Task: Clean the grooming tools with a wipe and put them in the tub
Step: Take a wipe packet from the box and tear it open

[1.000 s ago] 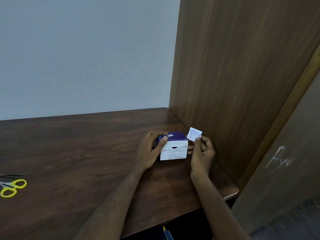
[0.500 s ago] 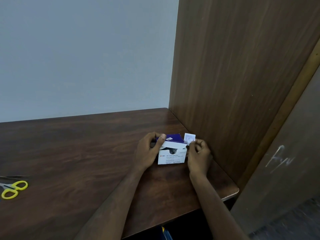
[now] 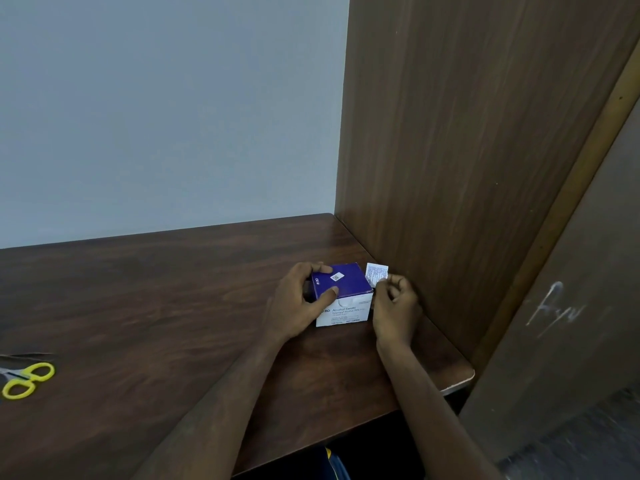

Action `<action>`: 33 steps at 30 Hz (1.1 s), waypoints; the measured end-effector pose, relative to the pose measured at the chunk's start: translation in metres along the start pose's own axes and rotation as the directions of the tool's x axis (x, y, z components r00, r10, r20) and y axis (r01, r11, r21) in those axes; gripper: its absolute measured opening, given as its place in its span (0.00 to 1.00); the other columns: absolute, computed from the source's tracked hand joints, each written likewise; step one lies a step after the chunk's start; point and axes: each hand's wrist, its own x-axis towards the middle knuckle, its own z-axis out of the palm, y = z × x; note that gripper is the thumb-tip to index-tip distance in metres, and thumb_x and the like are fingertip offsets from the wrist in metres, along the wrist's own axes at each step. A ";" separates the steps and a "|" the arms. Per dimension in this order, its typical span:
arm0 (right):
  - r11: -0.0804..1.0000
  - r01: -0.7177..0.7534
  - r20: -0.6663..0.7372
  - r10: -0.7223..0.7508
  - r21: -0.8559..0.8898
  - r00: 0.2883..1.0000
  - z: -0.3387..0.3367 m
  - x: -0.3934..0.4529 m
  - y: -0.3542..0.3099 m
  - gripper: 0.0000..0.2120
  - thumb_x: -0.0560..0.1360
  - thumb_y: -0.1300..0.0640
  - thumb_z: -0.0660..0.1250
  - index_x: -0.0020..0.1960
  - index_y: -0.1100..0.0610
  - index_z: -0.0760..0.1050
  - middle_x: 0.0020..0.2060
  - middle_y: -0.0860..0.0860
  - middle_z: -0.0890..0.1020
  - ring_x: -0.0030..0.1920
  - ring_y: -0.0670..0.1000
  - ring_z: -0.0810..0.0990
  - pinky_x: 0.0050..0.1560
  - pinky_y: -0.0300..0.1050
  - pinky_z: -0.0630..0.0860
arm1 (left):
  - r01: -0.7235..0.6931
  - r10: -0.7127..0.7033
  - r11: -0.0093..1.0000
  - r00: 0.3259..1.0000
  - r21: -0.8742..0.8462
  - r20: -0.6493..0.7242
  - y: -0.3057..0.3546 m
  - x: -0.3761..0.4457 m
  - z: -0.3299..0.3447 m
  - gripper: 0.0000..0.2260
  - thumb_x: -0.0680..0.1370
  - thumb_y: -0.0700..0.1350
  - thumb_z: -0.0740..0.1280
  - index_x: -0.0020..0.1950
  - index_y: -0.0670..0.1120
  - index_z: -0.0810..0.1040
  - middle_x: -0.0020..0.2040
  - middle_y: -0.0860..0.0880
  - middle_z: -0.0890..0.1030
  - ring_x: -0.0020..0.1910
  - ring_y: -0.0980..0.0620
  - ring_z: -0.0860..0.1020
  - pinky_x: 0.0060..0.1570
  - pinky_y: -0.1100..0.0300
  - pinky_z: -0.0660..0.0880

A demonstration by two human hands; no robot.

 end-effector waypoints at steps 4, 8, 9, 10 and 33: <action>0.999 0.002 -0.033 0.000 0.041 0.999 0.000 -0.002 -0.001 0.03 0.82 0.57 0.68 0.54 0.50 0.79 0.47 0.48 0.89 0.47 0.49 0.88 0.53 0.59 0.85 | 0.011 -0.011 1.000 1.000 -0.025 0.003 0.000 0.001 0.001 0.26 0.74 0.68 0.72 0.68 0.58 0.78 0.70 0.58 0.77 0.69 0.57 0.76 0.56 0.63 0.80; 0.995 0.015 -0.080 -0.007 0.094 0.997 -0.002 -0.003 -0.005 0.04 0.82 0.58 0.69 0.56 0.53 0.81 0.45 0.48 0.89 0.46 0.48 0.88 0.54 0.58 0.85 | 0.060 -0.046 0.987 0.994 -0.151 0.097 -0.004 0.003 -0.005 0.27 0.76 0.57 0.75 0.74 0.56 0.76 0.76 0.58 0.73 0.75 0.57 0.72 0.66 0.58 0.78; 0.994 0.019 -0.098 -0.009 0.103 0.995 -0.003 -0.002 -0.005 0.04 0.82 0.58 0.70 0.55 0.53 0.82 0.44 0.49 0.88 0.46 0.48 0.88 0.54 0.58 0.85 | 0.078 -0.058 0.983 0.991 -0.167 0.120 -0.005 0.003 -0.006 0.27 0.77 0.53 0.76 0.75 0.55 0.76 0.76 0.58 0.73 0.75 0.57 0.72 0.66 0.57 0.79; 0.994 0.030 -0.119 -0.018 0.104 0.993 -0.004 -0.003 -0.007 0.04 0.82 0.58 0.70 0.55 0.53 0.82 0.44 0.49 0.88 0.46 0.47 0.88 0.54 0.57 0.85 | 0.090 -0.068 0.981 0.989 -0.173 0.133 -0.006 0.004 -0.007 0.27 0.78 0.49 0.77 0.76 0.54 0.75 0.76 0.59 0.73 0.75 0.56 0.73 0.67 0.56 0.79; 0.613 0.788 0.182 -0.770 -0.058 0.612 -0.006 -0.038 -0.031 0.08 0.76 0.68 0.76 0.55 0.62 0.86 0.52 0.53 0.88 0.53 0.49 0.87 0.55 0.42 0.82 | 0.030 -0.033 0.999 0.996 0.030 0.082 0.018 -0.024 -0.069 0.19 0.86 0.57 0.65 0.77 0.57 0.75 0.74 0.62 0.75 0.72 0.65 0.73 0.69 0.64 0.72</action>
